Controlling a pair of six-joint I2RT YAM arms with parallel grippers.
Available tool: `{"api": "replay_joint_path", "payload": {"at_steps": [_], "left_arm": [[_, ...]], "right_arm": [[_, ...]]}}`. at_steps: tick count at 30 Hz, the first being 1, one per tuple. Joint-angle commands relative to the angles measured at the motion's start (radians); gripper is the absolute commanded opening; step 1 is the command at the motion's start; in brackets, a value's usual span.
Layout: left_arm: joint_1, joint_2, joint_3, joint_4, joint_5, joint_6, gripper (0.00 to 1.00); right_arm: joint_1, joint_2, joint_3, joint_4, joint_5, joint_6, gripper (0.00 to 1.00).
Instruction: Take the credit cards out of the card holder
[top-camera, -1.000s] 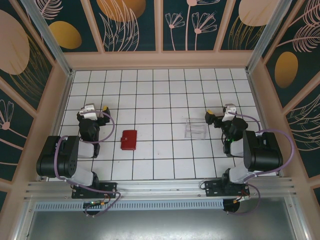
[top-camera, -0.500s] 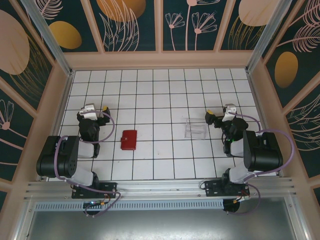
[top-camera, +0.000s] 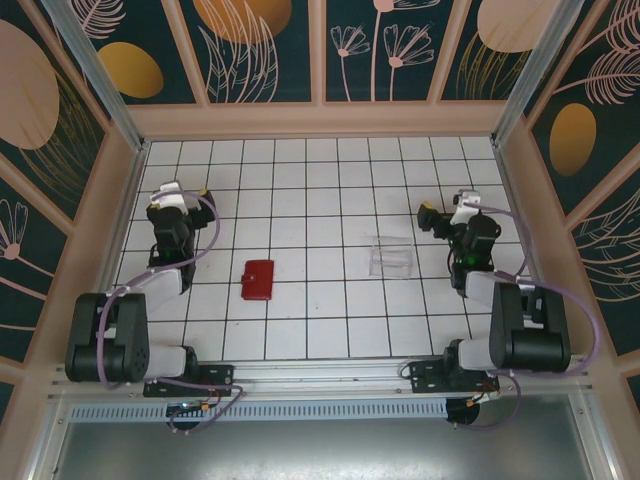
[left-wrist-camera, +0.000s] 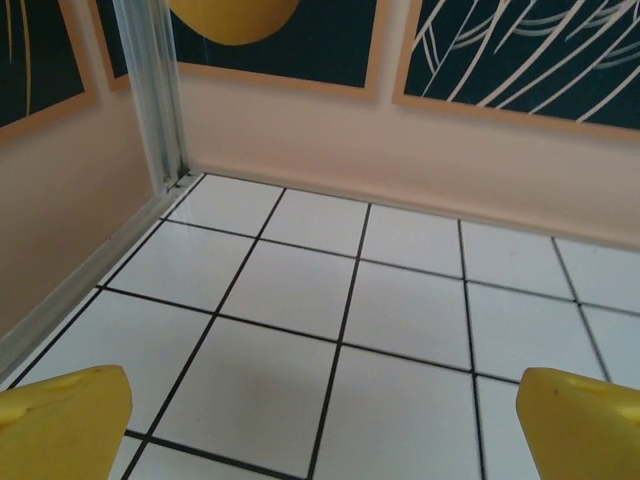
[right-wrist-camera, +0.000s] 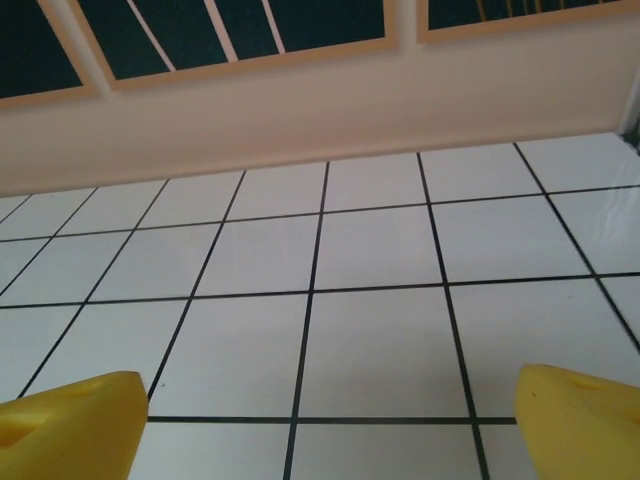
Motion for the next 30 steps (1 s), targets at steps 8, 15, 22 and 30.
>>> {"api": "replay_joint_path", "payload": {"at_steps": [8,15,22,30], "left_arm": [[-0.099,-0.006,0.267,-0.694,0.118,-0.230,0.96],[-0.152,0.103,0.414,-0.938,0.277,-0.249,0.92],[-0.201,0.170,0.460,-1.088,0.369,-0.253,0.94],[-0.227,0.112,0.464,-1.246,0.330,-0.164,0.95]], "right_arm": [[0.028,-0.200,0.247,-0.803,0.003,0.191,0.78],[0.059,-0.209,0.345,-1.106,-0.054,0.268,0.62],[0.127,-0.159,0.388,-1.254,-0.008,0.285,0.54],[0.231,-0.054,0.442,-1.304,0.098,0.297,0.38]]}}
